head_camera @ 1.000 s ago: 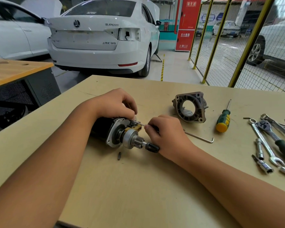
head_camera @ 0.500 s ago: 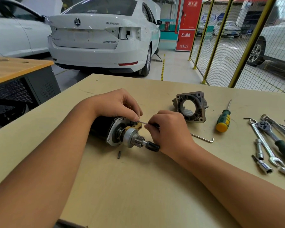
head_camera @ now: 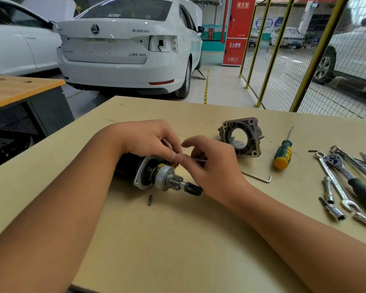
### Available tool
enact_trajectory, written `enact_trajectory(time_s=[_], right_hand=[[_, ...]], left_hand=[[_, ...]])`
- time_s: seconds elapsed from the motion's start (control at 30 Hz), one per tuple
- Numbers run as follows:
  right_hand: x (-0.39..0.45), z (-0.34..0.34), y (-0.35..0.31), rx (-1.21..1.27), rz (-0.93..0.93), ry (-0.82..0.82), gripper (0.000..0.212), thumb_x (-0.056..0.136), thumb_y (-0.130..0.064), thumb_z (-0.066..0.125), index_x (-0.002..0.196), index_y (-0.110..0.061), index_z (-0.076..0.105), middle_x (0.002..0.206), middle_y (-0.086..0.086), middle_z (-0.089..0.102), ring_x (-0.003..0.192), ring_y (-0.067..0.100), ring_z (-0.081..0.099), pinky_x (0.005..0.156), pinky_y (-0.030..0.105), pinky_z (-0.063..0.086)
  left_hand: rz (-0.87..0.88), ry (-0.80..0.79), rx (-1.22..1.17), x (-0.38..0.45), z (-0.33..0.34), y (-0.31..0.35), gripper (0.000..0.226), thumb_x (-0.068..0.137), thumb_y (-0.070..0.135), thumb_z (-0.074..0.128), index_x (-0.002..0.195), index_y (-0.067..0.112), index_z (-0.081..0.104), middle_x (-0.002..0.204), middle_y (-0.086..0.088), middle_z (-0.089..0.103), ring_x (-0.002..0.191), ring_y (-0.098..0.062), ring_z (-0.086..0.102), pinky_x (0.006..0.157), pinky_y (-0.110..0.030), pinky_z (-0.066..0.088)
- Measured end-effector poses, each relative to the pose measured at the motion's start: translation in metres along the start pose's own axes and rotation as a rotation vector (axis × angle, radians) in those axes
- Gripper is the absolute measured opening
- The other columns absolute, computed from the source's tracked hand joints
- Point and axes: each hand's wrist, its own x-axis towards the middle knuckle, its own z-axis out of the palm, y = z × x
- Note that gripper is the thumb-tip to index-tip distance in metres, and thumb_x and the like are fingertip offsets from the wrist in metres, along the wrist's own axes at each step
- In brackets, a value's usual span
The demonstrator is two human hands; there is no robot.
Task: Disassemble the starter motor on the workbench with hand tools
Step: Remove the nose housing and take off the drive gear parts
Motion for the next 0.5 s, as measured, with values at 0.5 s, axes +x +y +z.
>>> enact_trajectory(time_s=[0.5], right_hand=[[0.012,-0.044,-0.004,1.051,0.999,-0.581,0.044,0.082,-0.057,0.064,0.074,-0.014,0.064,0.063,0.003,0.056,0.042,0.01,0.04,0.041,0.019,0.031]], left_hand=[[-0.013,0.077,-0.014,-0.001,0.0,-0.007,0.012,0.095,0.012,0.074,0.095,0.021,0.082,0.102,-0.001,0.079,0.1,-0.015,0.074,0.097,-0.042,0.057]])
